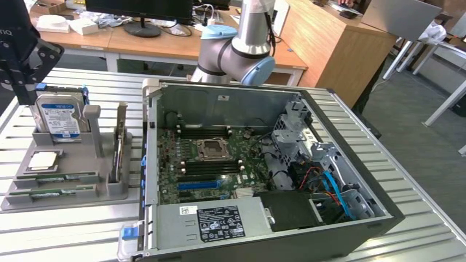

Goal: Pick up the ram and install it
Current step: 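Pick up the ram and move it above insertion slot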

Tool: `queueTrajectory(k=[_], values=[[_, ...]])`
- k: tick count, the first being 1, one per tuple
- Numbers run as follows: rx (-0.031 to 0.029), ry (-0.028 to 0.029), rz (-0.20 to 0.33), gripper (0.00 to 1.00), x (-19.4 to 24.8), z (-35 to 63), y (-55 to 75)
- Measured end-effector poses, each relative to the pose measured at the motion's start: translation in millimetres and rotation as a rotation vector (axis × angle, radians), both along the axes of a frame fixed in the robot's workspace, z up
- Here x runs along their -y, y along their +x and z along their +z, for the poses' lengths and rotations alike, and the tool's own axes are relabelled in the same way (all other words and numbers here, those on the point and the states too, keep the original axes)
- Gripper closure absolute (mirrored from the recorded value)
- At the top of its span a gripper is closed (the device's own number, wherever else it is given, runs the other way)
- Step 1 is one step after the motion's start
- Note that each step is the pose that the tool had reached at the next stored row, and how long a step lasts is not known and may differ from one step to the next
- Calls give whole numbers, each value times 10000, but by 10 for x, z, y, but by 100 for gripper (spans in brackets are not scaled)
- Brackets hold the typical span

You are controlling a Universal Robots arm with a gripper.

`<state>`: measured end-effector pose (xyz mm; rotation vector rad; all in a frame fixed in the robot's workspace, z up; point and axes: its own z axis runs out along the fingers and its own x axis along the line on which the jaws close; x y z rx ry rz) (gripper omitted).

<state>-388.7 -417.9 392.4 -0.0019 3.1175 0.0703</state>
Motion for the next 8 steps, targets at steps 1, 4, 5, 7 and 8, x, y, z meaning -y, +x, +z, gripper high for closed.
queueTrajectory(k=[1,4,5,7,8], values=[[0,0,81,90,0,0,0],[0,0,319,90,0,0,0],[0,0,414,90,0,0,0],[-1,0,617,90,0,0,0],[0,0,722,90,0,0,0]])
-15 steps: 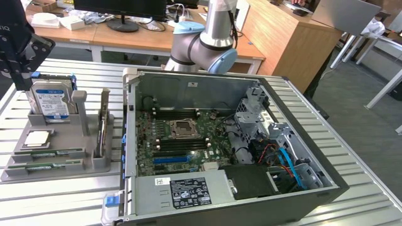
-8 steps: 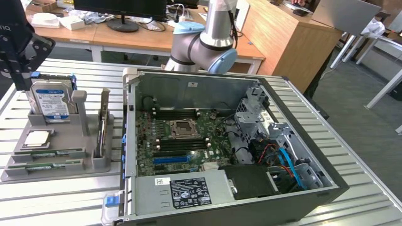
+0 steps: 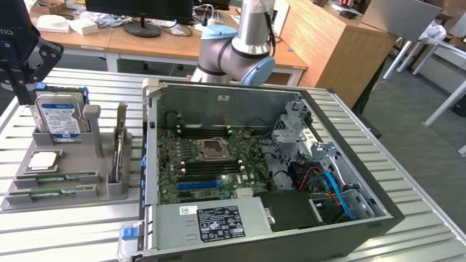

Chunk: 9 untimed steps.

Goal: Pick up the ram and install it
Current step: 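Pick up the ram and move it above insertion slot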

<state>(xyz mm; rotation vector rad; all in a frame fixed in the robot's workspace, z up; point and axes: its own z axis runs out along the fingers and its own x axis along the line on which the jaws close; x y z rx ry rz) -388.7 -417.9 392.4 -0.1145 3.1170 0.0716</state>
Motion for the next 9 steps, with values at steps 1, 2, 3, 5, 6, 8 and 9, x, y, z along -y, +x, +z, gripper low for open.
queueTrajectory(k=[1,2,3,5,6,8,9], values=[[0,0,102,90,0,0,0],[0,0,204,90,0,0,0],[0,0,307,90,0,0,0],[0,0,526,90,0,0,0],[0,-1,650,90,0,0,0],[0,0,900,90,0,0,0],[0,0,1025,90,0,0,0]])
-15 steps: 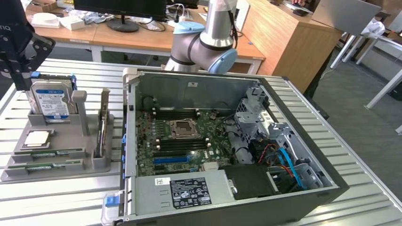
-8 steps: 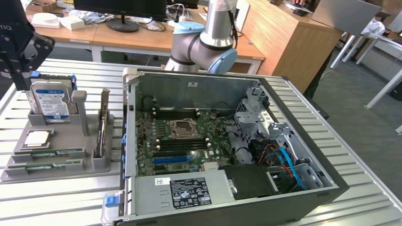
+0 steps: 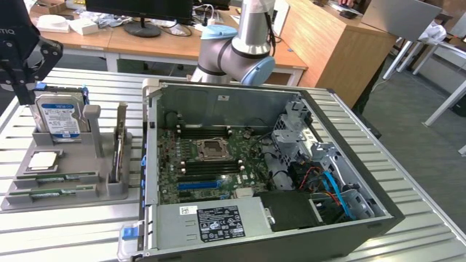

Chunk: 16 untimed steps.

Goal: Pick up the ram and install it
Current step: 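Pick up the ram and move it above insertion slot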

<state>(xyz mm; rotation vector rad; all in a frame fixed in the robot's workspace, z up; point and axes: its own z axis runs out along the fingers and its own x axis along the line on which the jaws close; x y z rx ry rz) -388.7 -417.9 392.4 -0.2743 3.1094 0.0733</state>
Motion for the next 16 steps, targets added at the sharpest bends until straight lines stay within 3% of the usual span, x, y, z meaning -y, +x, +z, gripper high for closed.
queueTrajectory(k=[16], values=[[1,0,2065,90,0,0,0]])
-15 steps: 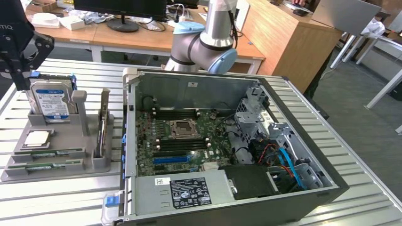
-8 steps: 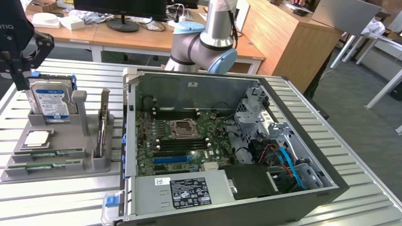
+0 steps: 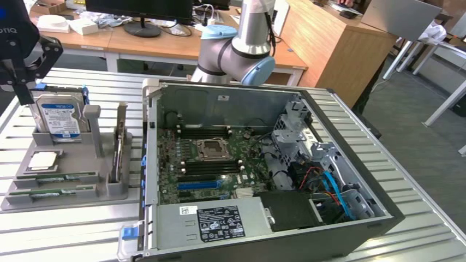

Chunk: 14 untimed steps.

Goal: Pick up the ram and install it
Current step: 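Pick up the ram and move it above insertion slot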

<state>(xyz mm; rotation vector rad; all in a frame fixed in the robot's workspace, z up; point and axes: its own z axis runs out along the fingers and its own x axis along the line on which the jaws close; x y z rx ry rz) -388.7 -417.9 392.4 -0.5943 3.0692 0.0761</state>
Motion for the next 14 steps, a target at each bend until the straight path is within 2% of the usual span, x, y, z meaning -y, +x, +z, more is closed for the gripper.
queueTrajectory(k=[14], values=[[0,-1,1906,90,0,0,0]])
